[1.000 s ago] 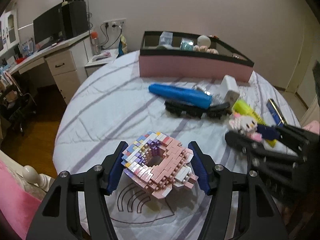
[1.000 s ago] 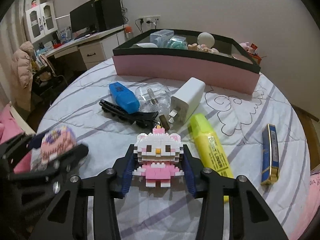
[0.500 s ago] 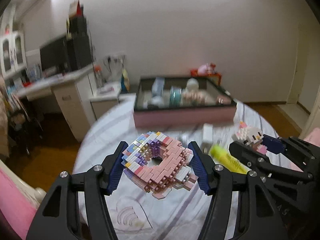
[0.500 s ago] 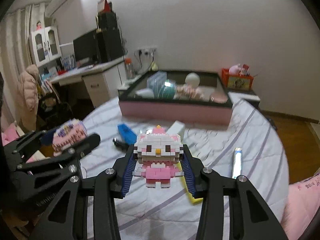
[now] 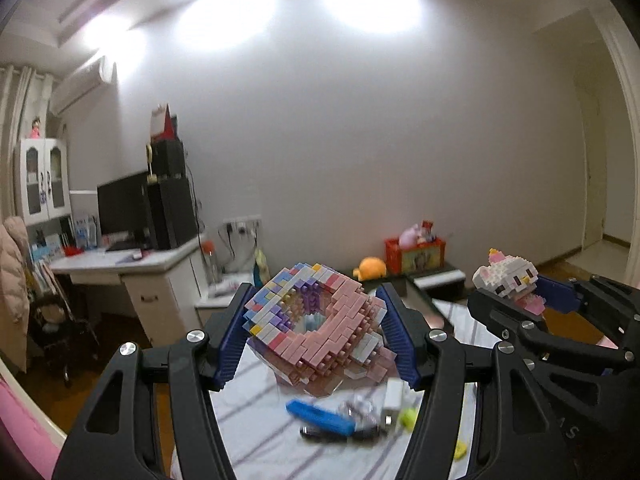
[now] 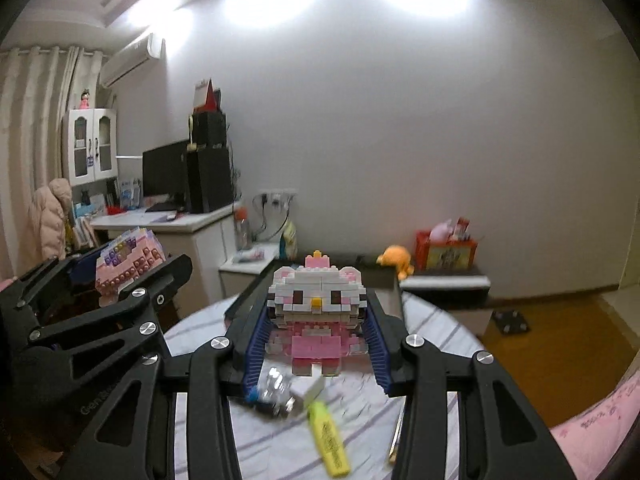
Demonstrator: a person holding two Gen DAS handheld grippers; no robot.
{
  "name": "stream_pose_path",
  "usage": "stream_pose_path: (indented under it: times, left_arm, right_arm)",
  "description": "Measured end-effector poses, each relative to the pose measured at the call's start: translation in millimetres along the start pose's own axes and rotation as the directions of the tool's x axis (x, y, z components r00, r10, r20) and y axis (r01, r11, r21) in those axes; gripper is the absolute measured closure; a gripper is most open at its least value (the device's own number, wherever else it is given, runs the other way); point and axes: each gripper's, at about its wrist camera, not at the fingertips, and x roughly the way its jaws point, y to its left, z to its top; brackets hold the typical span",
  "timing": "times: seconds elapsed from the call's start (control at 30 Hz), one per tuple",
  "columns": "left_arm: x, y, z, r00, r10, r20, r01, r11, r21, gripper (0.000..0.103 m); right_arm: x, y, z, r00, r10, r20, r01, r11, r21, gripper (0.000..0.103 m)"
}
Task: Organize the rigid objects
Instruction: 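Lift both block figures and carry them over the pink box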
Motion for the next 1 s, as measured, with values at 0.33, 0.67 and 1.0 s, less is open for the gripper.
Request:
stream_pose_path:
  times: [0.33, 0.67, 1.0]
  left_arm:
    - [40, 3, 9, 1.000, 0.004, -0.008, -0.004, 1.000, 0.006, 0.040]
    - [160, 2, 4, 0.983, -0.054, -0.175, 0.055, 0.998, 0.002, 0.040]
    - [289, -10, -54, 0.876, -0.091, -0.473, 0.103, 0.995, 0.000, 0.040]
  right_arm:
    - [28, -1, 21, 1.000, -0.003, 0.017, 0.003, 1.000, -0.018, 0.058]
    - [120, -20, 26, 0.996, -0.017, -0.091, 0.014, 0.999, -0.029, 0.058]
    - [246, -45, -12, 0.940, -0.046, -0.337, 0.036, 0.999, -0.037, 0.058]
